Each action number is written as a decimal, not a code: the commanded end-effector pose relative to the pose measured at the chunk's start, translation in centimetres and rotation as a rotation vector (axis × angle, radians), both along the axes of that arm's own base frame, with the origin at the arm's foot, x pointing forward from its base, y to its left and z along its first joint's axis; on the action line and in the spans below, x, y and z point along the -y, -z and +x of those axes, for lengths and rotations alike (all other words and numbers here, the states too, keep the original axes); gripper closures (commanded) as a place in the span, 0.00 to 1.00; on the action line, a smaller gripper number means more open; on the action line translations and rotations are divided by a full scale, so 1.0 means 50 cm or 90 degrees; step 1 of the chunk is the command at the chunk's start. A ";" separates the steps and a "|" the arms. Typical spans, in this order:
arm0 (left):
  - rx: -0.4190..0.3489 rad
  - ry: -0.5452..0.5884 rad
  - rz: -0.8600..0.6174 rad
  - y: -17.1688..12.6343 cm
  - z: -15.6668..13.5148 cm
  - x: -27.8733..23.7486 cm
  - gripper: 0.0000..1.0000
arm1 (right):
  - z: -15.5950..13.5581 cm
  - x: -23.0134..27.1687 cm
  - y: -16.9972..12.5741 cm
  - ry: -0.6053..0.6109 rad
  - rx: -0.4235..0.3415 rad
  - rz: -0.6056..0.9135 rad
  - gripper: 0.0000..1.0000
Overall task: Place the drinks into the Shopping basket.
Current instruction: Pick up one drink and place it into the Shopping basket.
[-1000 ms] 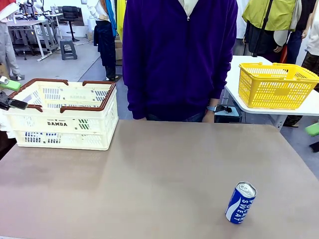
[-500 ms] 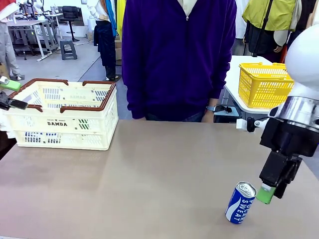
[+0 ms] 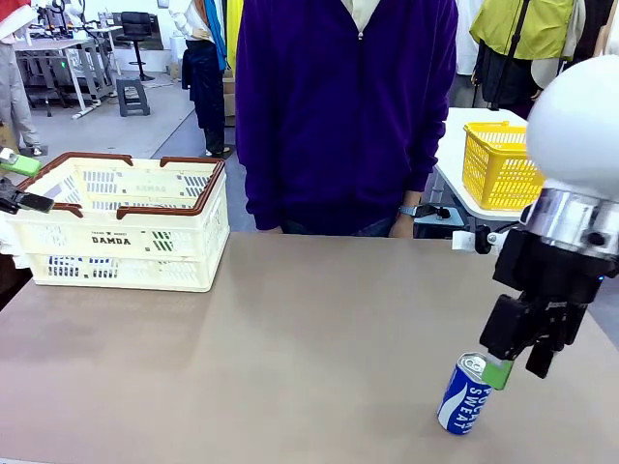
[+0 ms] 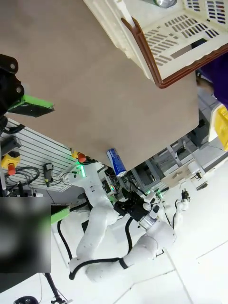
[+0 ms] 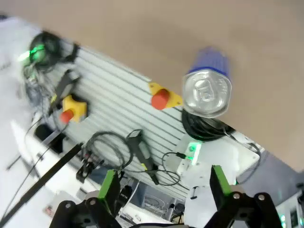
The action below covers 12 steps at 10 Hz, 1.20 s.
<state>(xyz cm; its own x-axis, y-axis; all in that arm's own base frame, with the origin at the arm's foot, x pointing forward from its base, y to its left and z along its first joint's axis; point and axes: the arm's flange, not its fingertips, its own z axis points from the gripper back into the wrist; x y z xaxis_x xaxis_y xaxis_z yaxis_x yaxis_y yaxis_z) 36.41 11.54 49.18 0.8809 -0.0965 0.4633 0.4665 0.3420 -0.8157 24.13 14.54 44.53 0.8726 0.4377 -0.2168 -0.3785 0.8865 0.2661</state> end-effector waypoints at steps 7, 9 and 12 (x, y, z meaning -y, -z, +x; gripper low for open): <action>-0.001 -0.003 0.000 -0.004 0.000 -0.002 0.00 | 0.021 -0.007 0.150 0.085 0.025 -0.056 0.00; -0.001 -0.003 0.000 -0.004 0.000 -0.002 0.00 | 0.031 -0.003 0.185 0.092 0.008 -0.063 0.00; -0.001 -0.003 0.000 -0.004 0.000 -0.002 0.00 | 0.038 0.001 0.215 0.099 -0.008 -0.072 0.00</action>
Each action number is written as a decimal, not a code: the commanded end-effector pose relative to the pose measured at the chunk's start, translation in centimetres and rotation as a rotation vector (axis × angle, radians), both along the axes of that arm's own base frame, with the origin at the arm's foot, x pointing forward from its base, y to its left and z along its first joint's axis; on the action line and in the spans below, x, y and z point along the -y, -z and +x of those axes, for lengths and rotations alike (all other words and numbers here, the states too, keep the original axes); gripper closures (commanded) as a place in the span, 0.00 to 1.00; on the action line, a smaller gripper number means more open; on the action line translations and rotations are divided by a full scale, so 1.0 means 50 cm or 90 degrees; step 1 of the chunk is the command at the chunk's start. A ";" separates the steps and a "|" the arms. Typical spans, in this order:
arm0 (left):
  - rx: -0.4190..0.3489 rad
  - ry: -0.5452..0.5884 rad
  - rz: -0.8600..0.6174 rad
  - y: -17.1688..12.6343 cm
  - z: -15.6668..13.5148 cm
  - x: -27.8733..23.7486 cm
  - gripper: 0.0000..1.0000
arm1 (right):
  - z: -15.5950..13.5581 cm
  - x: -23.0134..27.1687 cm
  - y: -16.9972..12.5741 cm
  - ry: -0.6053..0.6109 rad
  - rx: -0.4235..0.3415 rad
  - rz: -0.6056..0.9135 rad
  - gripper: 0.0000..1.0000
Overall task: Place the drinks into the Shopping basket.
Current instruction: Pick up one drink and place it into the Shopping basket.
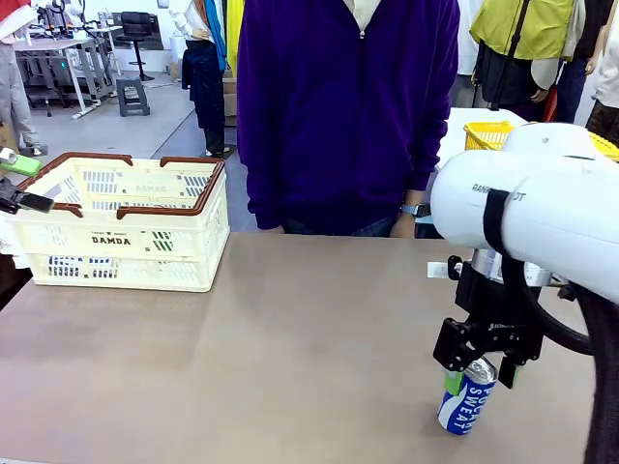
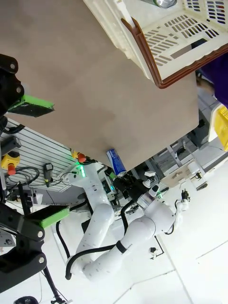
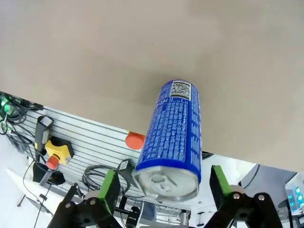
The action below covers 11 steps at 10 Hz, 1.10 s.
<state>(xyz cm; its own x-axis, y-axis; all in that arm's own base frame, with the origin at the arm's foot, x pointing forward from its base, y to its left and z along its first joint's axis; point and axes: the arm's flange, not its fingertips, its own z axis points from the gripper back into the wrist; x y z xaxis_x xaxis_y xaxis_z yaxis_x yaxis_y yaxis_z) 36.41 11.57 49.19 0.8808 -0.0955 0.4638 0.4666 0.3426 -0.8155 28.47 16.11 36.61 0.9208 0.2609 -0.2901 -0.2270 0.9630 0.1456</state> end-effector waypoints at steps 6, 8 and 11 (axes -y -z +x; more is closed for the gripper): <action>-0.001 -0.002 0.000 -0.004 0.000 -0.001 0.00 | -0.040 0.029 0.089 -0.004 0.004 0.010 0.60; -0.001 -0.002 0.000 -0.004 0.000 -0.001 0.00 | -0.042 0.030 0.086 -0.005 0.002 0.009 1.00; -0.001 -0.002 0.000 -0.004 0.000 -0.001 0.00 | -0.042 0.034 0.080 0.000 -0.004 0.008 1.00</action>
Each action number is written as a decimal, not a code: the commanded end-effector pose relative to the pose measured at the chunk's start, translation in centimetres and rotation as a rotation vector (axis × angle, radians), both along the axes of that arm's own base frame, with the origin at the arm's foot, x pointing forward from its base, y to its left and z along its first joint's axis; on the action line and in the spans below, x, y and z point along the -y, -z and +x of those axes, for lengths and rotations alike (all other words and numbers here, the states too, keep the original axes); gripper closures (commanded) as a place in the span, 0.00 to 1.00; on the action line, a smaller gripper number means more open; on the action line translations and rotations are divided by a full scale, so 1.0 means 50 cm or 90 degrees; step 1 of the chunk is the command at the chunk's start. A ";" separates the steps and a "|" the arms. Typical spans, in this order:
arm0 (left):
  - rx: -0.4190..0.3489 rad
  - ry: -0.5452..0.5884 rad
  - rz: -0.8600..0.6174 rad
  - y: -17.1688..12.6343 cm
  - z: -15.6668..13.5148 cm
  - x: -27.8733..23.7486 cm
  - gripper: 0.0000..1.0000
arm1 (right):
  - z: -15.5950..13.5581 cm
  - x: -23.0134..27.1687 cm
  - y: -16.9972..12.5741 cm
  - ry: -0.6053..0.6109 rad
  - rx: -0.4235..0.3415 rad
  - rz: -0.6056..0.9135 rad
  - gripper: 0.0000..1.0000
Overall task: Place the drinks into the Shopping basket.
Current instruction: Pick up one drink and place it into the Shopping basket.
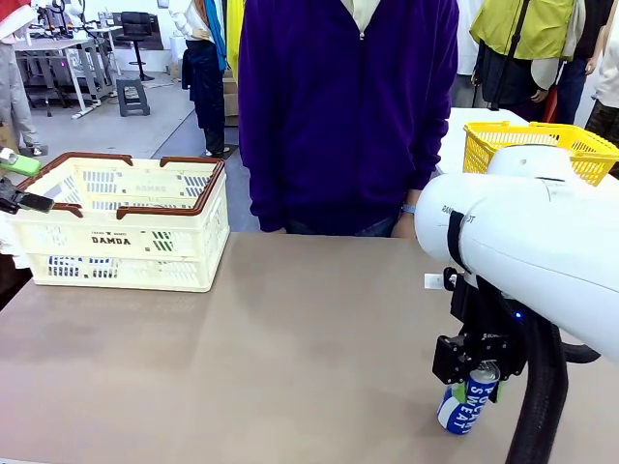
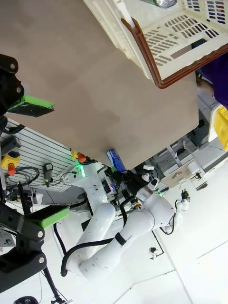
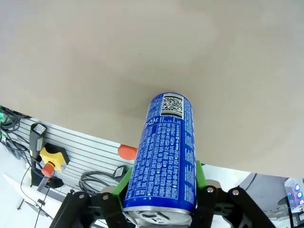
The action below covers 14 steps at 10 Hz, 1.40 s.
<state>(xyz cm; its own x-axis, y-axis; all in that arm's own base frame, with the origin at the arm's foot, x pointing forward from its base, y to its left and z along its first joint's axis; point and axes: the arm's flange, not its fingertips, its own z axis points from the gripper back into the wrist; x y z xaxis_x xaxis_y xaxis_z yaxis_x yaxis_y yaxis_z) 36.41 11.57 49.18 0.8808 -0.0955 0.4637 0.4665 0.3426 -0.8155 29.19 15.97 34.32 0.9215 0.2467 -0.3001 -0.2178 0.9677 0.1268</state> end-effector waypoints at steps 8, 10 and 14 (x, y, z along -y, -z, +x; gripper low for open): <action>-0.001 -0.002 0.000 -0.004 0.000 -0.001 0.00 | 0.083 -0.055 -0.286 -0.157 0.042 0.171 1.00; -0.001 -0.002 0.000 -0.004 0.000 -0.001 0.00 | 0.163 -0.222 -0.292 -0.165 0.009 0.169 1.00; -0.001 -0.002 0.000 -0.004 0.000 -0.001 0.00 | 0.176 -0.598 -0.243 -0.129 0.025 0.054 1.00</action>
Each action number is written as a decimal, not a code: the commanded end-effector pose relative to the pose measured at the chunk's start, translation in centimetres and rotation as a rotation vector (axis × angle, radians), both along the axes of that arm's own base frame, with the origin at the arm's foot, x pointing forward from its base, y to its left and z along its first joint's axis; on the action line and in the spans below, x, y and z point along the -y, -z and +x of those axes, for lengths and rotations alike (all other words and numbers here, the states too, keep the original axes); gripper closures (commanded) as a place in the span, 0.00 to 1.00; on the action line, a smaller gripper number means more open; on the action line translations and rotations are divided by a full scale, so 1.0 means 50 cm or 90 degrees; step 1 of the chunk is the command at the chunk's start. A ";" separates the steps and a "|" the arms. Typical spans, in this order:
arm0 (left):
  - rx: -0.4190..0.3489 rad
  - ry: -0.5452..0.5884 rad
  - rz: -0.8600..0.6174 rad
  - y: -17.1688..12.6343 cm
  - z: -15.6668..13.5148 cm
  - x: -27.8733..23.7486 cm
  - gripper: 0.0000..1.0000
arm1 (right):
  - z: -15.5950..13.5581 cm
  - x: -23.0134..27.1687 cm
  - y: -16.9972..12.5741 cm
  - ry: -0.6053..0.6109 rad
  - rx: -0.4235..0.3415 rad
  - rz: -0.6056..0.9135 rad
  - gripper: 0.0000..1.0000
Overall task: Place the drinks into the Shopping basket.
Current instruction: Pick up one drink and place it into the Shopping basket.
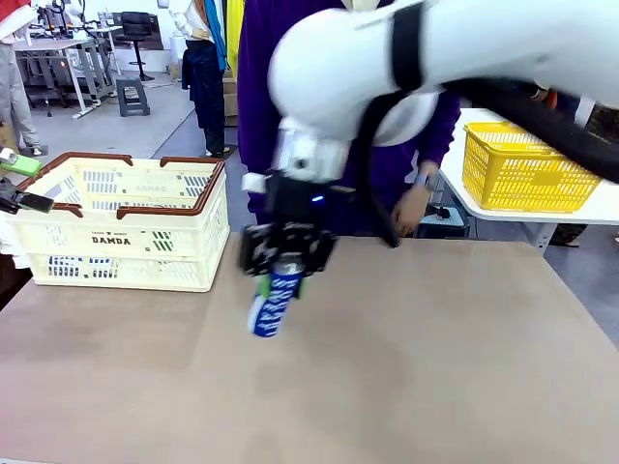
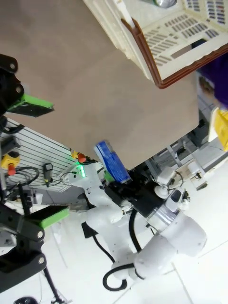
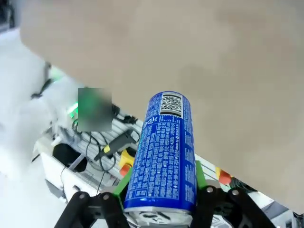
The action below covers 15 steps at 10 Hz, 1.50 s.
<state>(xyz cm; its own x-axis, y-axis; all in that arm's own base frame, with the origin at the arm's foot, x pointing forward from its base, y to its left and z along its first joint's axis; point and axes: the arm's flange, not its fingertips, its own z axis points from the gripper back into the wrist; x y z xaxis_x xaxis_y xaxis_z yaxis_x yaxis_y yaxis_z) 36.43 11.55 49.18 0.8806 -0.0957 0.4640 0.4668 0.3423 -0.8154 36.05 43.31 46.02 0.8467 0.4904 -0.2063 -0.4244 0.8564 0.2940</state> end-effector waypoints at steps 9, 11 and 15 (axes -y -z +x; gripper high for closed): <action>-0.002 -0.002 0.000 -0.004 0.000 -0.001 0.00 | -0.067 -0.160 0.164 -0.148 0.079 -0.156 0.60; -0.002 -0.002 0.000 -0.004 0.000 -0.001 0.00 | -0.066 -0.158 0.165 -0.151 0.064 -0.149 0.00; -0.002 -0.002 0.000 -0.004 0.000 -0.001 0.00 | -0.061 -0.119 0.112 -0.142 0.063 -0.118 0.00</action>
